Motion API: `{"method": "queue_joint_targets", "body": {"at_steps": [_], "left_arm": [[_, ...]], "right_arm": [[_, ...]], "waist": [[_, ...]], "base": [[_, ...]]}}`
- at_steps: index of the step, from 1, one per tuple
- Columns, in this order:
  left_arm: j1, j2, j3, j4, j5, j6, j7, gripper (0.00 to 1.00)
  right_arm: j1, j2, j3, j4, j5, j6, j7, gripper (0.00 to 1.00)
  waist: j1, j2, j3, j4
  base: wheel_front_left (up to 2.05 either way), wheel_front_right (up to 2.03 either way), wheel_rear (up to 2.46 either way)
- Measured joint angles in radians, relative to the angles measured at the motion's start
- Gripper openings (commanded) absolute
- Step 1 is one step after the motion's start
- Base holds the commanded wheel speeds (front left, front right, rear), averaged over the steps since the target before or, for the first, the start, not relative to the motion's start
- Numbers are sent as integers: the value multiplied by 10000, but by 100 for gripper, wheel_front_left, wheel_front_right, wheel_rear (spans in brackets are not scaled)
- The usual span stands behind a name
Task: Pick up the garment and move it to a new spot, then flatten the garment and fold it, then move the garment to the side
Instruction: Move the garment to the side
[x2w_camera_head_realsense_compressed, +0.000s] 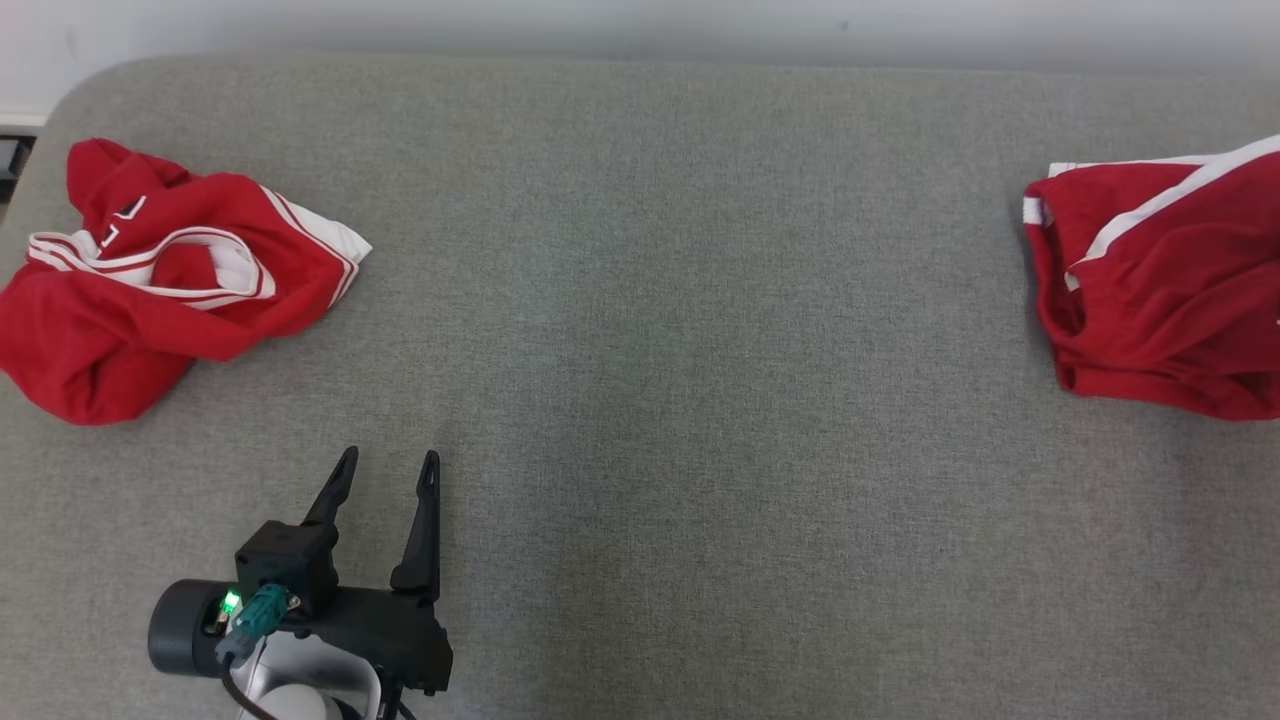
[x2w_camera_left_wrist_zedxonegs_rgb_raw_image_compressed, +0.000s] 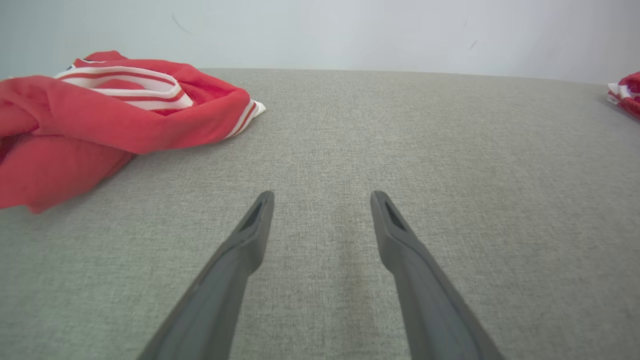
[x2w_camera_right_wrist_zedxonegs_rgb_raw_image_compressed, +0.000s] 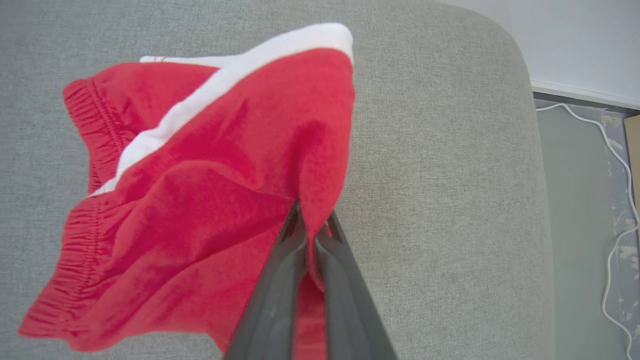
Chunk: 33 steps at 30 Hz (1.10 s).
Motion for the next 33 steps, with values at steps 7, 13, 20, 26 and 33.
{"method": "queue_joint_targets", "body": {"at_steps": [7, 13, 20, 26, 33], "left_arm": [[-192, 38, -29, -153, 19, -75, 12, 100], [-192, 90, -25, -297, 44, -73, 82, 100], [-192, 146, -35, -449, 196, -73, 86, 100], [-196, 153, -21, -846, 268, -73, 25, 100], [-196, 174, 0, -1085, 384, -71, 29, 100]], "right_arm": [[-369, -382, -13, 211, -199, 6, 35, 0], [-827, -679, 140, 366, -575, 15, 75, 0], [-969, -773, 240, 441, -738, -71, 81, 0], [-999, -1011, 297, 667, -911, -132, 88, 0], [-1003, -1062, 353, 796, -966, -169, 119, 0]], "waist": [[0, 0, 295, -67], [-2, -1, 451, -75], [-1, -1, 586, -43], [-1, -2, 648, 47], [-1, -1, 676, 94]], "base": [[0, 0, 0], [0, 0, 0], [0, 0, 0], [0, 0, 0], [0, 0, 0]]}}
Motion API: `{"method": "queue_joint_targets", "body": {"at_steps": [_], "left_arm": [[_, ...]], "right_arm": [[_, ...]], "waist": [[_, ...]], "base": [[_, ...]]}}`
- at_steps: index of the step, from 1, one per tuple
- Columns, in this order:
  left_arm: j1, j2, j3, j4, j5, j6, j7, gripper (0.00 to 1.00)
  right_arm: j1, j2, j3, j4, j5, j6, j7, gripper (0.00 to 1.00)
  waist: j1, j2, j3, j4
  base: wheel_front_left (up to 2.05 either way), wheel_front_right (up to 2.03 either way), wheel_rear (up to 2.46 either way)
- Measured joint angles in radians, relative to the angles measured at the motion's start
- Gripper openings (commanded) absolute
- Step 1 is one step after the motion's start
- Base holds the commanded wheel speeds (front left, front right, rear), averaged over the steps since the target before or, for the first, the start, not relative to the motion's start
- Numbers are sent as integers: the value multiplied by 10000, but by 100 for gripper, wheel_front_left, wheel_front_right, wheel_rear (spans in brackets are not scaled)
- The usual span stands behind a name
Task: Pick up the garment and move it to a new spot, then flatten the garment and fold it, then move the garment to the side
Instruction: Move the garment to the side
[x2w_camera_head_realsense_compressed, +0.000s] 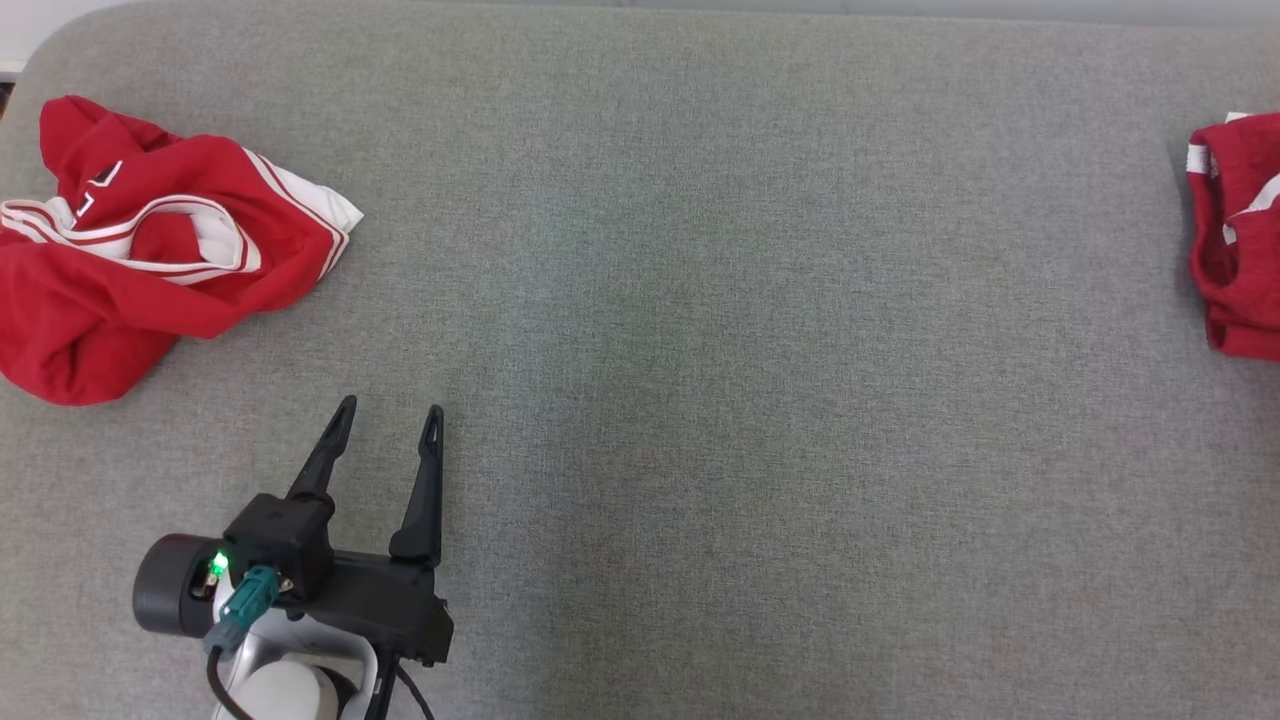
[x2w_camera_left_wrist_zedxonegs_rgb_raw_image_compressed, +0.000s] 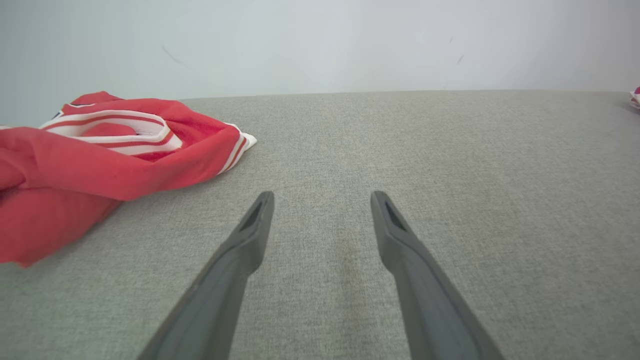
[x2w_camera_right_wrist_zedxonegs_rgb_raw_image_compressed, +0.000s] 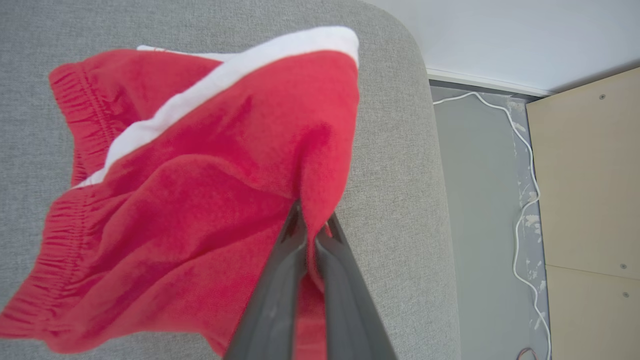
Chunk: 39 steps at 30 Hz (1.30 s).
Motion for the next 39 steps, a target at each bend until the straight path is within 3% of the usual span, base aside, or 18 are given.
{"method": "queue_joint_targets", "body": {"at_steps": [6, 7, 9, 21, 28, 32, 39], "left_arm": [[2, 8, 21, -119, 86, 2, 50, 100], [2, 8, 21, -140, 86, 2, 54, 100], [2, 4, 25, -176, 86, 4, 56, 100], [3, -10, 196, -130, 84, 12, 144, 100], [16, -155, 311, 178, -134, 12, 44, 100], [93, -146, 523, 410, -290, 19, -31, 100], [839, -115, 802, 529, -479, 86, -134, 100]], "right_arm": [[-3, -15, 109, 31, -138, -2, -4, 0], [-15, -25, 132, 35, -196, -4, -17, 9], [-132, -56, 217, 36, -297, -19, -54, 100], [-382, 2, 330, 96, -593, -6, -497, 100], [-260, 1087, -602, -871, 558, 640, -2460, 100], [614, 1806, -1068, -1486, 1312, 941, -3521, 100], [2320, 2525, -1448, -2786, 1837, 1039, -5369, 100]], "waist": [[0, 0, 37, 6], [0, 0, 45, 8], [0, 0, 61, 14], [0, 0, -32, 26], [-1, 0, -429, 1], [-2, -1, -784, -62], [-2, 0, -1516, -283]], "base": [[0, 0, 0], [0, 0, 0], [0, 0, 0], [0, 0, 0], [0, 0, 0], [0, 0, 0], [0, 0, 0]]}}
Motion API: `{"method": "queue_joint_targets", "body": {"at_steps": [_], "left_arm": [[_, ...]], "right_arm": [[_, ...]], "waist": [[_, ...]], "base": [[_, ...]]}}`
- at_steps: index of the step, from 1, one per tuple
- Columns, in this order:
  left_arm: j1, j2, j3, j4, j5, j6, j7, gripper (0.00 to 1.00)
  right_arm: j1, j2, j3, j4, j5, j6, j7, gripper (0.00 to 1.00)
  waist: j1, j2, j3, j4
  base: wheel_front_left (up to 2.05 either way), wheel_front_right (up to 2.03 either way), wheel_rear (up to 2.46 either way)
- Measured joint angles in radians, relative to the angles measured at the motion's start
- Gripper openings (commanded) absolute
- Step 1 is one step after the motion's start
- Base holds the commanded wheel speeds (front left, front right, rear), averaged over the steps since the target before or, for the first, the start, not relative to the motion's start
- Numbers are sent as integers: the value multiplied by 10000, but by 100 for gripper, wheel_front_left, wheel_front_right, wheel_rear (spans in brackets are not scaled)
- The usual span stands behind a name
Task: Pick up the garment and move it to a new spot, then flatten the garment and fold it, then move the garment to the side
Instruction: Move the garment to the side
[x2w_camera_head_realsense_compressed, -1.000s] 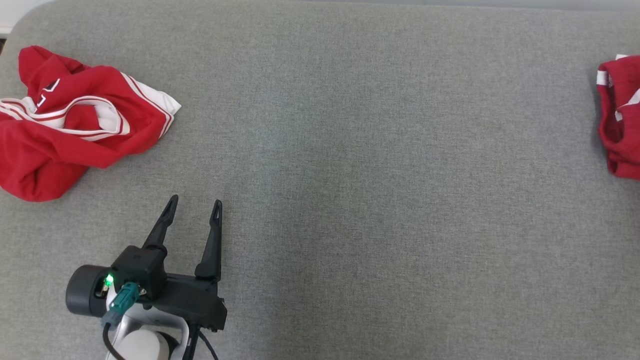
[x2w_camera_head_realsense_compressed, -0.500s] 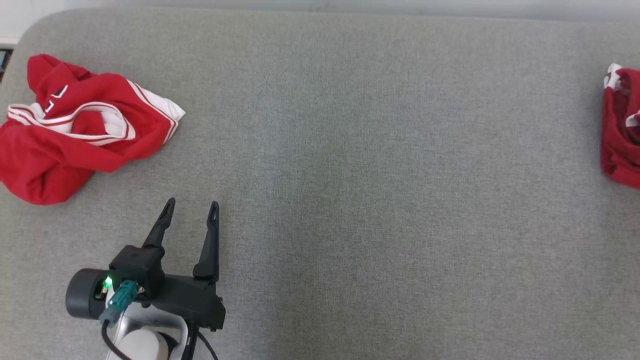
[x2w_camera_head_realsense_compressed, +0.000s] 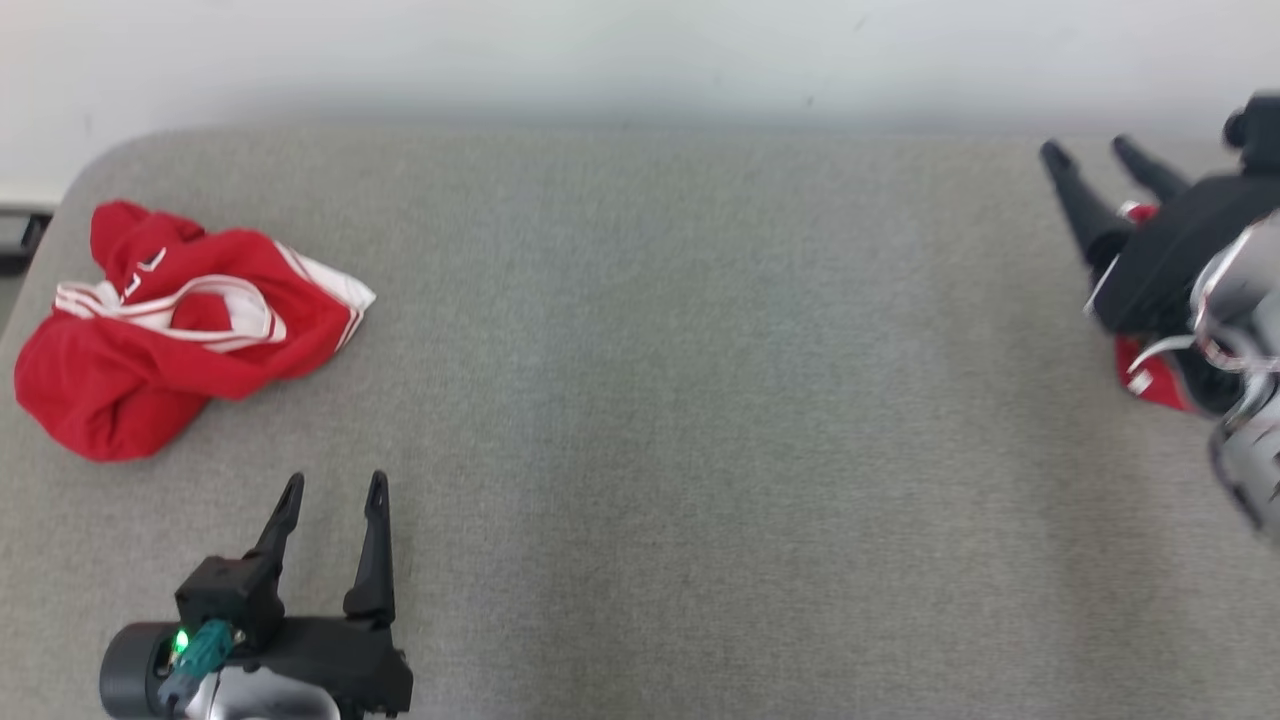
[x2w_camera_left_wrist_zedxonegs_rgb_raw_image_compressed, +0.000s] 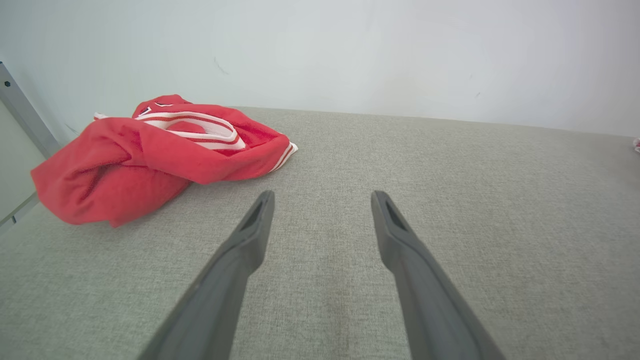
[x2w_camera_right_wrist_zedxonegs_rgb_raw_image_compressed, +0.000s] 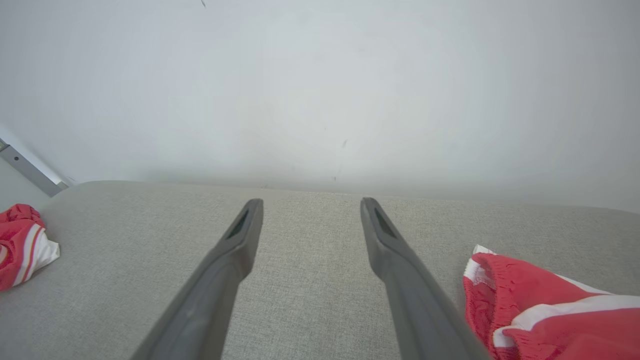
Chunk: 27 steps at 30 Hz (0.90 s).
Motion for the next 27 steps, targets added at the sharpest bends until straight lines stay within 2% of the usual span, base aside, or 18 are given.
{"method": "queue_joint_targets", "body": {"at_steps": [5, 8, 11, 16, 27], "left_arm": [[396, 19, 90, 15, -15, 0, -138, 100], [588, 13, 104, -38, -15, 0, -190, 100], [837, 10, 109, -113, -33, 0, -209, 100], [1148, 12, 180, -203, -44, 2, -207, 100], [1727, -15, 477, -476, -71, 6, -203, 100]], "right_arm": [[1196, 234, -253, -771, 244, 12, -993, 100], [1997, 259, -380, -1302, 286, -184, -1632, 100], [2828, 311, -403, -1885, 263, -476, -2234, 100], [4551, 391, -602, -2867, 98, -1250, -3319, 100], [6169, 560, -853, -4311, -261, -1710, -3404, 100]], "waist": [[-1, -1, -527, -212], [0, 0, -832, -332], [0, -1, -1124, -437], [0, -1, -1632, -590], [0, -1, -2201, -883]], "base": [[0, 0, 0], [0, 0, 0], [0, 0, 0], [0, 0, 0], [0, 0, 0]]}}
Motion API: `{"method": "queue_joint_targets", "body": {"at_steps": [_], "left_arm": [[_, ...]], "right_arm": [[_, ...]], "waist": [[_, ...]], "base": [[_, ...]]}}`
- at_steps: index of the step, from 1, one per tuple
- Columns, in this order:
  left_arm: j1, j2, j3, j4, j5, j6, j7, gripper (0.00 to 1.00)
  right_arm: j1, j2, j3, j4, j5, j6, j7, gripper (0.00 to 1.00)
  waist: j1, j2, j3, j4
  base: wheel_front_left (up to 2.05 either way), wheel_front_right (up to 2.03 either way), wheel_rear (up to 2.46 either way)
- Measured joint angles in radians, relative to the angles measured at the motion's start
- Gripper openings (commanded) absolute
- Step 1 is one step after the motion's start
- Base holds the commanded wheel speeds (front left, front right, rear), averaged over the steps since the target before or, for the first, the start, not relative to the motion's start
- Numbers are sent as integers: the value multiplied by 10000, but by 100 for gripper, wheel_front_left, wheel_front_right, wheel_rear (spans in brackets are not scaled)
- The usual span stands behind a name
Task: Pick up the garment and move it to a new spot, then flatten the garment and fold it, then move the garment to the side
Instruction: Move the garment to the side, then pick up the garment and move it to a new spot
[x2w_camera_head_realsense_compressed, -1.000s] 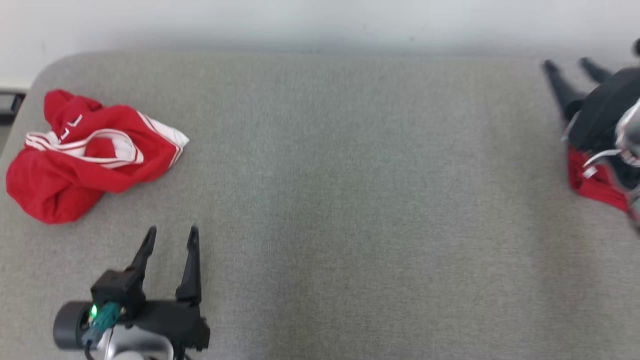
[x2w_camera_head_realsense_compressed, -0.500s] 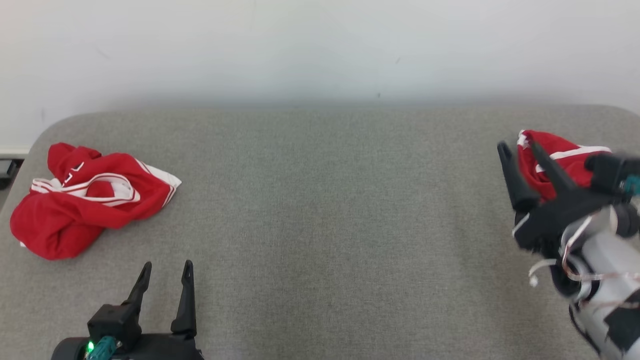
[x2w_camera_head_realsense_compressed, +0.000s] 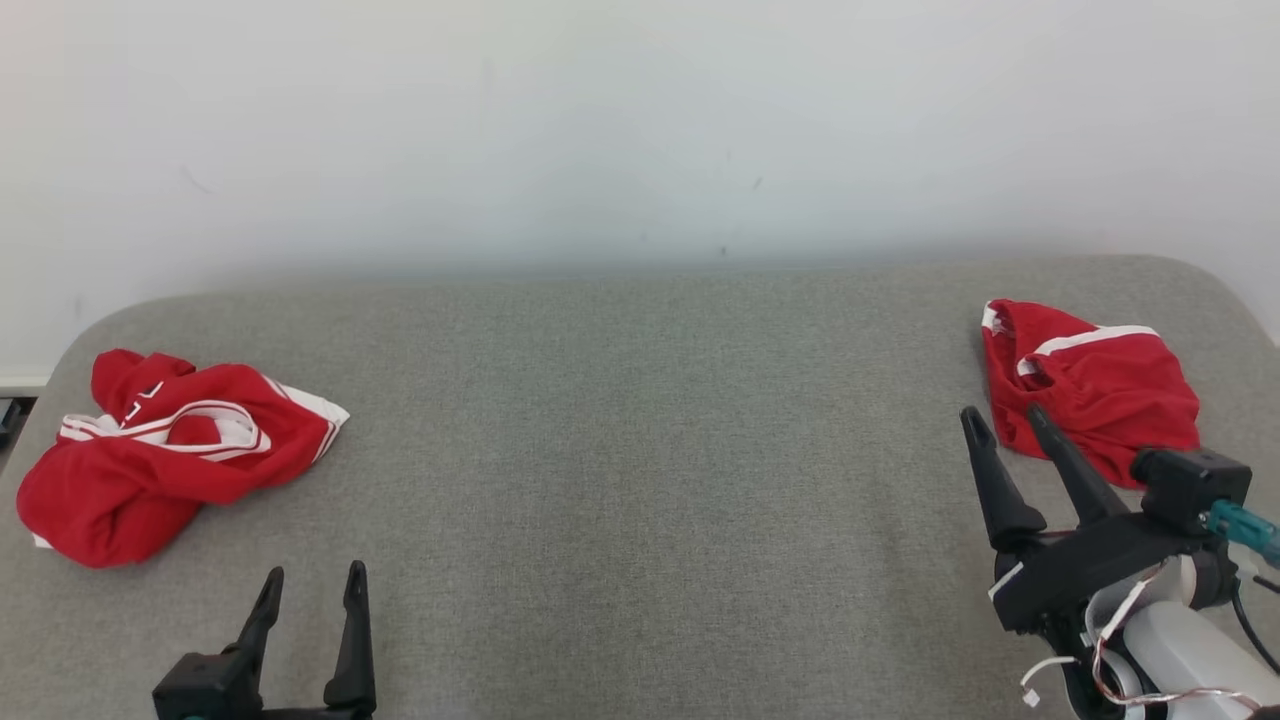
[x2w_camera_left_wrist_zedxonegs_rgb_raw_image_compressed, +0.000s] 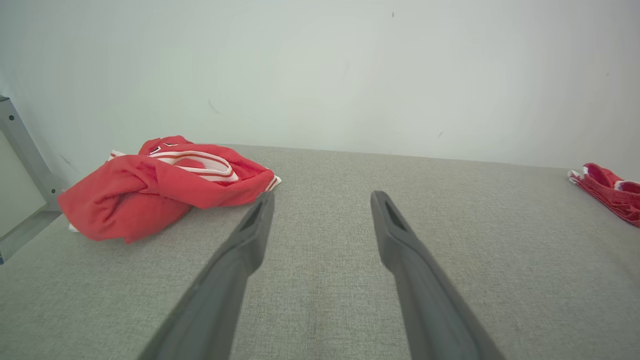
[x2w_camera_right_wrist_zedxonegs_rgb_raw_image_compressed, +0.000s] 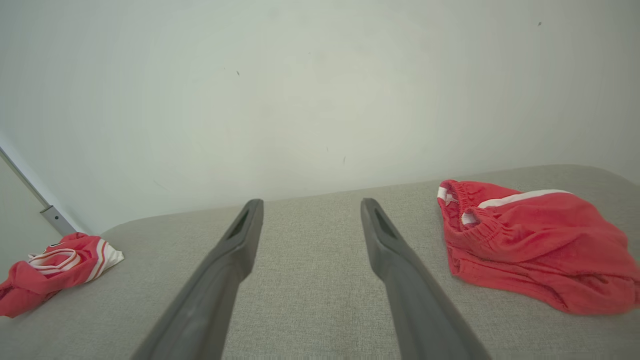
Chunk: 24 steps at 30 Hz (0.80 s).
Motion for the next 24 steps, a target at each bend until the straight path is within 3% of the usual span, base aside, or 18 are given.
{"method": "queue_joint_targets", "body": {"at_steps": [11, 24], "left_arm": [[367, -130, 272, -278, 136, 8, 61, 100], [609, -313, 729, -305, 437, 8, 221, 100]], "right_arm": [[930, 44, -418, -723, -1039, -203, -46, 100], [2337, 849, -2010, -604, -1933, -215, -73, 100]], "waist": [[1, 1, -64, -158], [2, 2, -43, -89]], "base": [[0, 0, 0], [0, 0, 0]]}}
